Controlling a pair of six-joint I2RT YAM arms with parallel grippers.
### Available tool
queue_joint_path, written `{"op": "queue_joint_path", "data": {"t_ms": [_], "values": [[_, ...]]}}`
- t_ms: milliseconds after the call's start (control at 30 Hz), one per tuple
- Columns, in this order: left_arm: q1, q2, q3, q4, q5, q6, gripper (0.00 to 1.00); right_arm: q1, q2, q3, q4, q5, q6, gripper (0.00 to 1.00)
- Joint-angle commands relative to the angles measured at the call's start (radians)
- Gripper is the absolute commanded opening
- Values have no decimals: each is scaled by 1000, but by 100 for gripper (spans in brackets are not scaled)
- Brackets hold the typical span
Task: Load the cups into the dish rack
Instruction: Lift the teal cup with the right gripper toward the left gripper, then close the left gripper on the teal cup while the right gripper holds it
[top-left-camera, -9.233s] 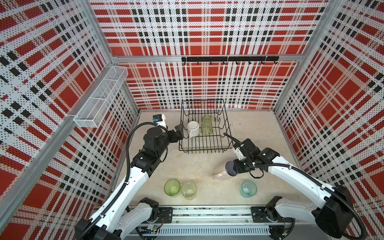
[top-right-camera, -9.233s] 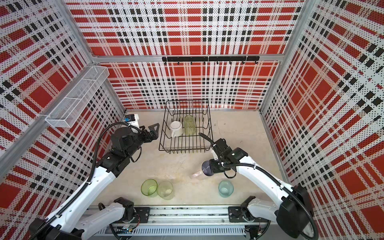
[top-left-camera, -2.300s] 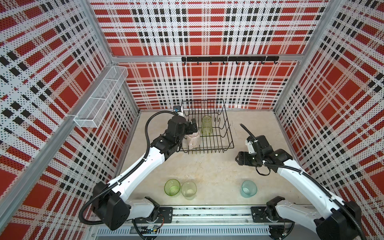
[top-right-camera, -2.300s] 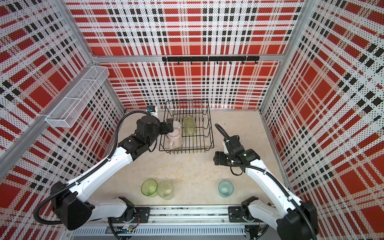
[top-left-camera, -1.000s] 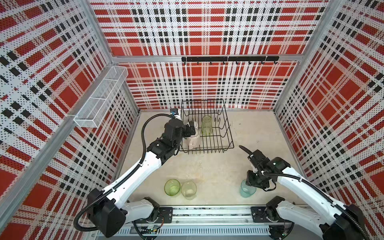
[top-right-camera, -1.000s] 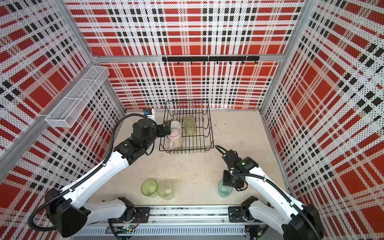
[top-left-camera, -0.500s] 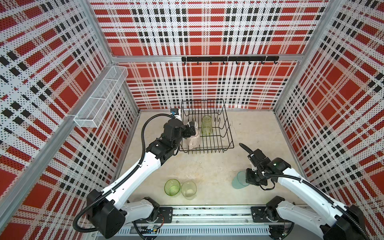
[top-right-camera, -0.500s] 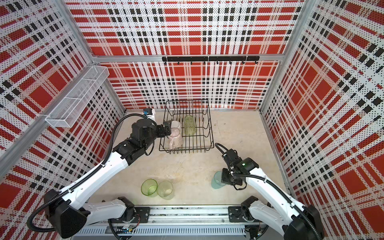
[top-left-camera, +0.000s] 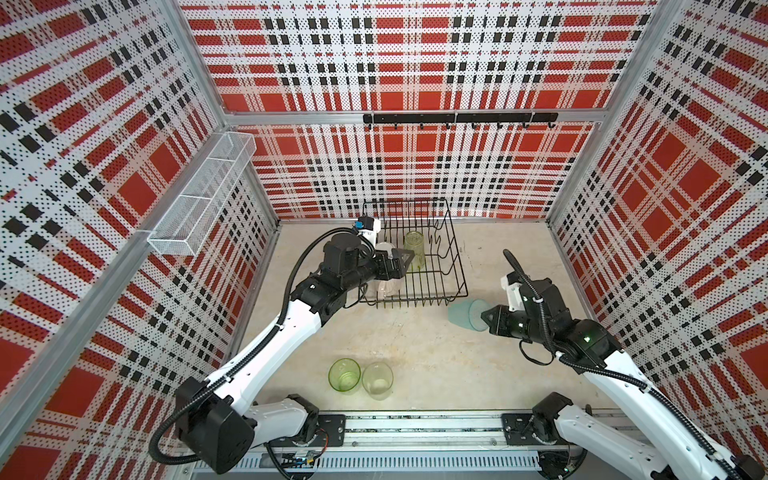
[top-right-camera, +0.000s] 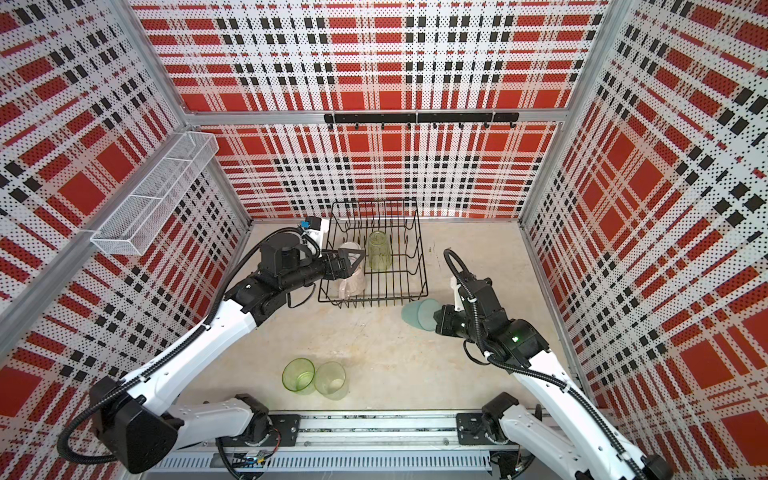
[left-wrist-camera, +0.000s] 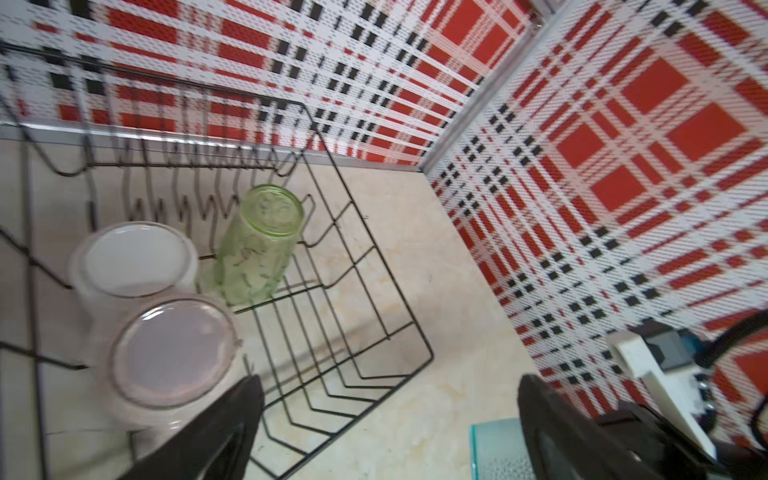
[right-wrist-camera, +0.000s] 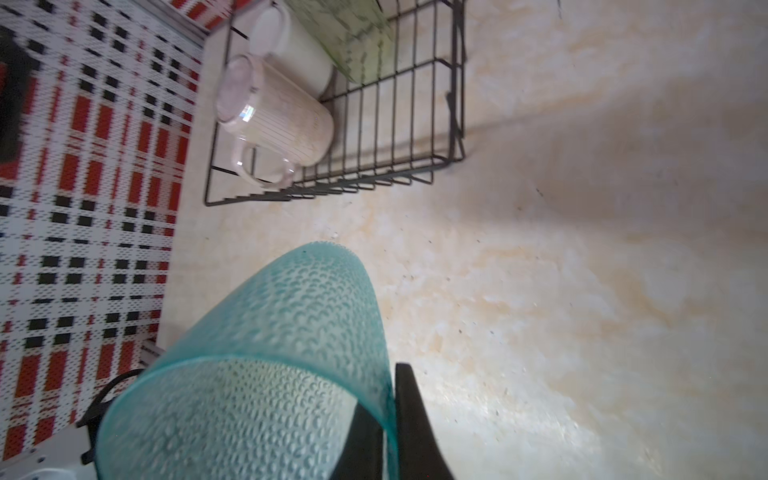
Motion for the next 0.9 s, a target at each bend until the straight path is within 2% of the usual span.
{"op": "queue_joint_path", "data": {"t_ms": [0,133,233,433,533,867], "values": [[10,25,10,103,327,-96,98,7,-11,15,240,-127,-15,0],[23,9,-77,325,489,-269,98,7,5,-12,488,-275,68,0],[39,-20,-134,453,560,-367,98,7,48,6,586,-363,116,0],[50,-68,-178,475,602,-391,98,7,148,41,752,-585,252,0],[45,-84,-202,495,611,-409,98,7,144,-1,884,-614,344,0],[-6,-84,-227,618,636,-481,99,18,181,-64,977,-622,450,0]]}}
